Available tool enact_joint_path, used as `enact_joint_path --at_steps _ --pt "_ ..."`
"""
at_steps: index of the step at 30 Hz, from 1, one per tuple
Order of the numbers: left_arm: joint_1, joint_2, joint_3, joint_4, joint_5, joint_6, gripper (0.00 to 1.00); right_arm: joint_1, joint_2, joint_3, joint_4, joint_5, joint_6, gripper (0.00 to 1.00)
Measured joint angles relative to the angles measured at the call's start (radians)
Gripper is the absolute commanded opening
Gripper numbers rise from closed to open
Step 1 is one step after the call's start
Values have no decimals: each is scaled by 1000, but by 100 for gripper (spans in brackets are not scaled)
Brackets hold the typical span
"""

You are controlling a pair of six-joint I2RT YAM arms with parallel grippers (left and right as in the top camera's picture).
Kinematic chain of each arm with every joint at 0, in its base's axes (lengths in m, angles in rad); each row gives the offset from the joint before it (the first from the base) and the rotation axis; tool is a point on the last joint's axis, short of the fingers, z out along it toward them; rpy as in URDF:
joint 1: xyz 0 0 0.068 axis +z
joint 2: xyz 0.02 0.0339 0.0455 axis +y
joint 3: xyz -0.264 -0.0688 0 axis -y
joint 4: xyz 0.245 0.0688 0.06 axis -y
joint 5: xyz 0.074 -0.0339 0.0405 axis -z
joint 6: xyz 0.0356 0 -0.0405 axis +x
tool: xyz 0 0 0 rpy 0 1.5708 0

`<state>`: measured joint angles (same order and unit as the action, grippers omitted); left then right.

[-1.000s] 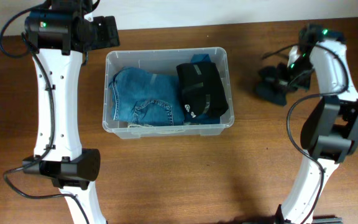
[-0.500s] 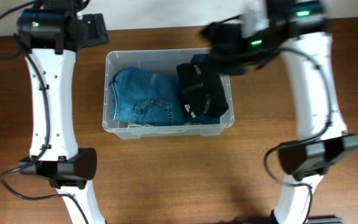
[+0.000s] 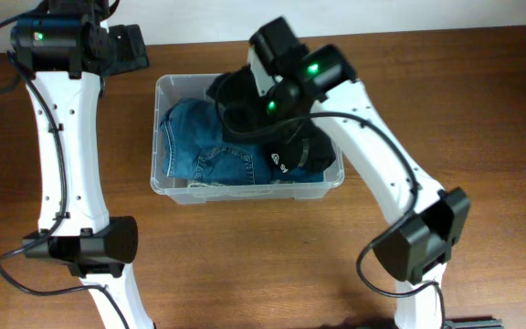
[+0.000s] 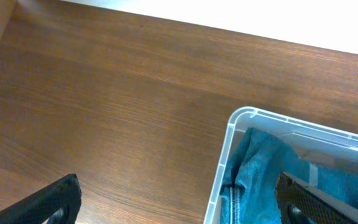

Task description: Pack container

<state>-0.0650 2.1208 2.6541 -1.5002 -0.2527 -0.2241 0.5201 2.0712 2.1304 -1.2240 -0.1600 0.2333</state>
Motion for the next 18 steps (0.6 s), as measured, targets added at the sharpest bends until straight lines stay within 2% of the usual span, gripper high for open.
enact_joint_path --at_steps 1,2,3,5,6,10,12,13,14,18 --pt "0 0 0 0 4 0 99 2 0 -50 43 5 15 8" --pt "0 0 0 -1 10 0 99 3 1 -95 75 9 33 25" --pt "0 0 0 -2 11 0 99 3 3 -134 99 11 47 51" --pt "0 0 0 -3 17 0 99 3 8 -194 137 13 55 77" --pt "0 0 0 -3 17 0 99 3 10 -212 143 14 56 84" --pt "0 0 0 -3 34 0 98 9 8 -225 147 9 40 92" --pt "0 0 0 -3 55 -2 89 13 7 -203 116 10 24 98" --pt "0 0 0 -4 67 -1 79 13 7 -185 95 10 22 99" --pt "0 0 0 -5 72 5 63 11 7 -159 74 11 12 99" --pt "-2 0 -5 -29 127 11 34 -2 -1 32 -21 21 -34 98"
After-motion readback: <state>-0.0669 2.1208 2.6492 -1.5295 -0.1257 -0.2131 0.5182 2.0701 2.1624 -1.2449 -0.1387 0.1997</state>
